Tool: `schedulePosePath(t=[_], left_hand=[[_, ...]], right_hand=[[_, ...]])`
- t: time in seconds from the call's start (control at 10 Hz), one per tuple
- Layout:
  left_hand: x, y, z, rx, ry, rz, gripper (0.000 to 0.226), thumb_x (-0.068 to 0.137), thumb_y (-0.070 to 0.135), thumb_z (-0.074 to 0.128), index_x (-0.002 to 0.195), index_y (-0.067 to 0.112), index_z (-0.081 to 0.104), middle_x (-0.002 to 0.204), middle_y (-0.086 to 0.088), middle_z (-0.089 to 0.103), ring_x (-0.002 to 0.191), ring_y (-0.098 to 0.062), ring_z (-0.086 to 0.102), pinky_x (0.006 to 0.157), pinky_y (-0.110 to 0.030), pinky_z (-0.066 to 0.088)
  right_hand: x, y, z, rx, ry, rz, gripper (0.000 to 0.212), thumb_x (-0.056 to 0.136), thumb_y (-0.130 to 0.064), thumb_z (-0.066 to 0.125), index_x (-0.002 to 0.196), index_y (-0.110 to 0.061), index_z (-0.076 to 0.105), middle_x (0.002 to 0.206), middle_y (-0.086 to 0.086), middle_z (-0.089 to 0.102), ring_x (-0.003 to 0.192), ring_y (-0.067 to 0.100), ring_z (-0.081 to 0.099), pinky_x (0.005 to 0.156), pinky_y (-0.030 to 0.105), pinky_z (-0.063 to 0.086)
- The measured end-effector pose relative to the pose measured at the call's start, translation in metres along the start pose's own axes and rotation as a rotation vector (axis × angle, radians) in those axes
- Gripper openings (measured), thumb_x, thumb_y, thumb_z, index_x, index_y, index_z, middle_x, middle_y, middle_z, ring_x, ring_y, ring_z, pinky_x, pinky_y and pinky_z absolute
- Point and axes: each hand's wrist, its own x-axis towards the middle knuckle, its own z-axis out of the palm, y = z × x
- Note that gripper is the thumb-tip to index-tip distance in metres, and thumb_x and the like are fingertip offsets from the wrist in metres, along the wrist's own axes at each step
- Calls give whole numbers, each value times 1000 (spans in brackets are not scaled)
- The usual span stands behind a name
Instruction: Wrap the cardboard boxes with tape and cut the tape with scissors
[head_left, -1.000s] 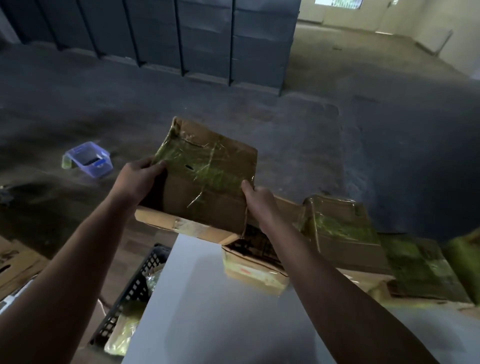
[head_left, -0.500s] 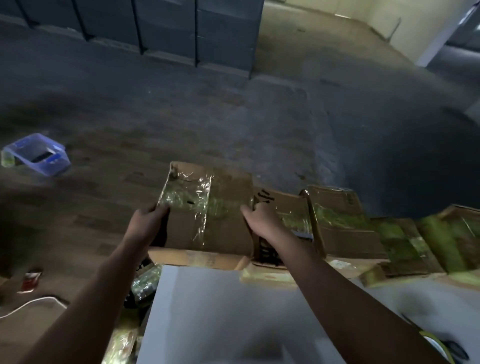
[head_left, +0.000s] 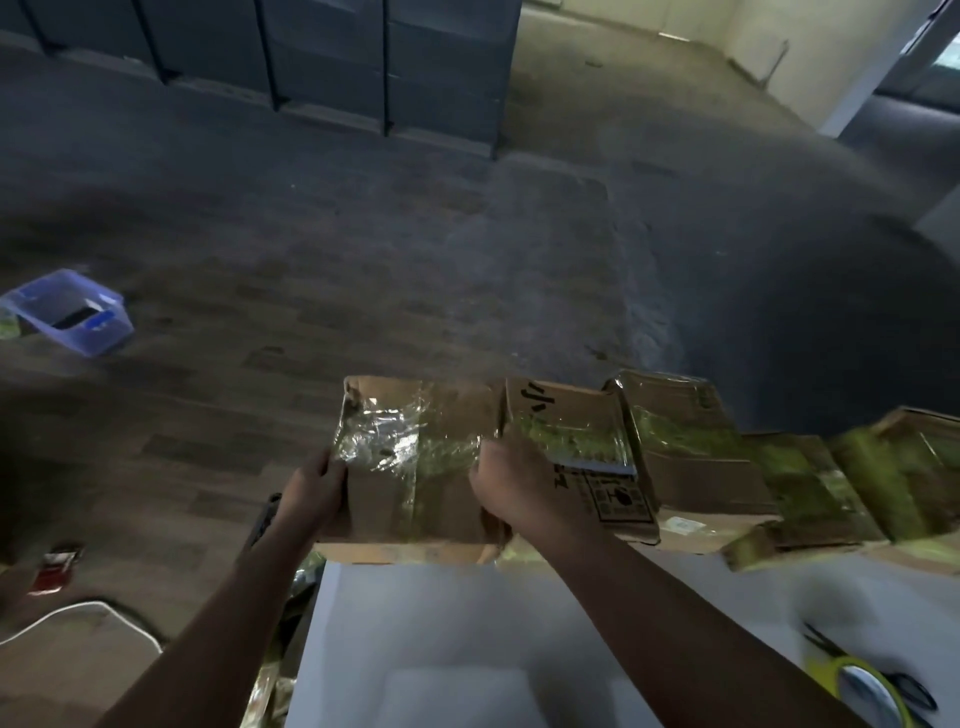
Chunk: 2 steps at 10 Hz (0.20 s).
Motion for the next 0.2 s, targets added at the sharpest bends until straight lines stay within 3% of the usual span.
schedulePosePath(t=[0.1, 0.2], left_hand=[[-1, 0, 8, 109, 28, 50, 40, 92, 8, 52, 131, 11, 56, 120, -18, 64, 104, -33, 59, 81, -36, 42], [-3, 7, 13, 243, 49, 105, 42, 91, 10, 52, 133, 6, 53, 119, -23, 62, 108, -39, 57, 83, -39, 42]], right_hand=[[-9, 0, 4, -68, -48, -151, 26, 94, -19, 49, 110, -5, 64, 122, 15, 55, 108, 32, 58, 84, 39, 49], [-16, 1, 6, -96, -93, -195, 35, 96, -28, 47, 114, -3, 64, 118, 17, 62, 107, 32, 60, 88, 39, 50]])
